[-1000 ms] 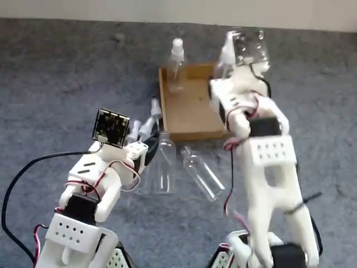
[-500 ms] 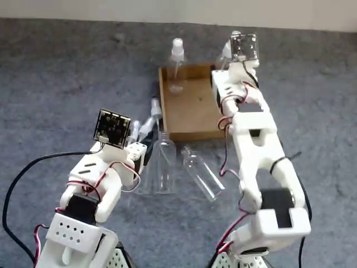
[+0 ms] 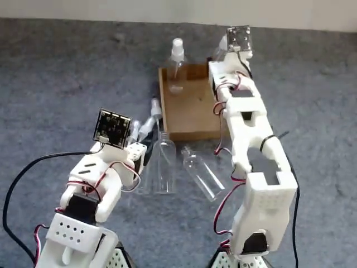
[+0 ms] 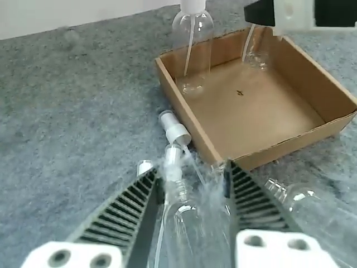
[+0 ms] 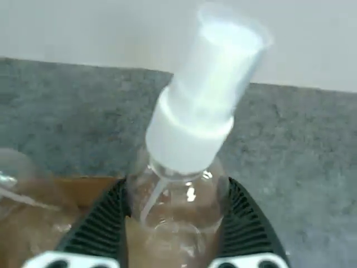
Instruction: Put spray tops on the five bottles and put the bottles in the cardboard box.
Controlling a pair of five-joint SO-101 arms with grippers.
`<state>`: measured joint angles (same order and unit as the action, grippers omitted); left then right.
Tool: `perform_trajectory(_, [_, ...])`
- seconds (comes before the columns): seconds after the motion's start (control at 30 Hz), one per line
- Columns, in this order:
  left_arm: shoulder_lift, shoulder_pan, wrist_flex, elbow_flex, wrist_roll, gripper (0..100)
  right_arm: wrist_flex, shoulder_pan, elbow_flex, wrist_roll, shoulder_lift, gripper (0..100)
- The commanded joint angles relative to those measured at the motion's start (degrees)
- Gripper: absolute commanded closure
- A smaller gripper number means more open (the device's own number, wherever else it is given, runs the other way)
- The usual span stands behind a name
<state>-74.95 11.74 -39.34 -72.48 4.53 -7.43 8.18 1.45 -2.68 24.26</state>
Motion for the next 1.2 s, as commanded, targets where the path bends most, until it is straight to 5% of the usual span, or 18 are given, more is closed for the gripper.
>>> perform_trajectory(0.0, [-0.4, -0.6, 1.2, 0.3, -0.4, 87, 1.8, -0.5, -3.9, 0.7, -1.1, 99.5])
perform_trajectory(0.43, [-0.4, -0.6, 1.2, 0.3, -0.4, 87, 1.8, 1.8, -3.8, 0.6, -0.9, 98.6])
perform_trajectory(0.67, [-0.5, -0.6, 1.2, 0.3, -0.4, 87, 1.5, 1.8, -3.6, 0.6, -0.9, 86.4])
perform_trajectory(1.17, [-0.6, -0.6, 1.2, 0.3, -0.4, 87, -1.0, 3.3, -3.7, 0.6, -1.0, 77.3])
